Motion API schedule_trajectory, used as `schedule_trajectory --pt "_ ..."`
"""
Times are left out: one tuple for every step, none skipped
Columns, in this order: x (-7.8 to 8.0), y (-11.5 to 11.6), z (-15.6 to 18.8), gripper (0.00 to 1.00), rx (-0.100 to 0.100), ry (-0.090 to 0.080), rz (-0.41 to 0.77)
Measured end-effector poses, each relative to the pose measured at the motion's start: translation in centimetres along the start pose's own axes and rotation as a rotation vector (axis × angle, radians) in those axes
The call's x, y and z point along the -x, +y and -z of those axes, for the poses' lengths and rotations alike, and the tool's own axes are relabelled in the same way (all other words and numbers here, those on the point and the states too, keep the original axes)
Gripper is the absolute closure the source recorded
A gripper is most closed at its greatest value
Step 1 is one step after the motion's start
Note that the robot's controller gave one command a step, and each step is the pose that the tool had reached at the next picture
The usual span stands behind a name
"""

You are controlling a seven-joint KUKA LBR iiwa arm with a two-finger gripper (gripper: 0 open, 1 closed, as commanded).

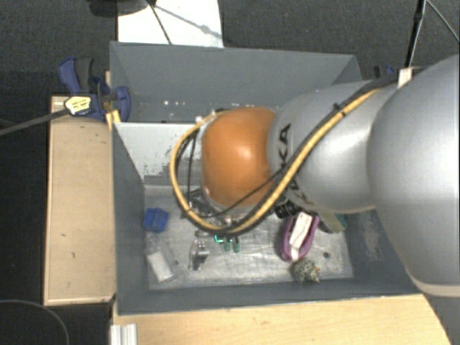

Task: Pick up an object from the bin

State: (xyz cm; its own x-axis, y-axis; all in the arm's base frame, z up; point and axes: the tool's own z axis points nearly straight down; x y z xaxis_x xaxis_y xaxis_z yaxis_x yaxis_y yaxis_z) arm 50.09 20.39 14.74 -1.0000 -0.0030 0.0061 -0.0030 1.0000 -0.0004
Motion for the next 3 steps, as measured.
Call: schedule_trajectory --pt "0.2 -7.1 8.5 0.0 0.0 -0.016 0.023" --pt "2.5 -16.2 -2.5 0.0 -0.003 -0.002 -0.023" --pt "4.5 -20.5 -4.5 0.0 0.011 -0.023 -0.066"
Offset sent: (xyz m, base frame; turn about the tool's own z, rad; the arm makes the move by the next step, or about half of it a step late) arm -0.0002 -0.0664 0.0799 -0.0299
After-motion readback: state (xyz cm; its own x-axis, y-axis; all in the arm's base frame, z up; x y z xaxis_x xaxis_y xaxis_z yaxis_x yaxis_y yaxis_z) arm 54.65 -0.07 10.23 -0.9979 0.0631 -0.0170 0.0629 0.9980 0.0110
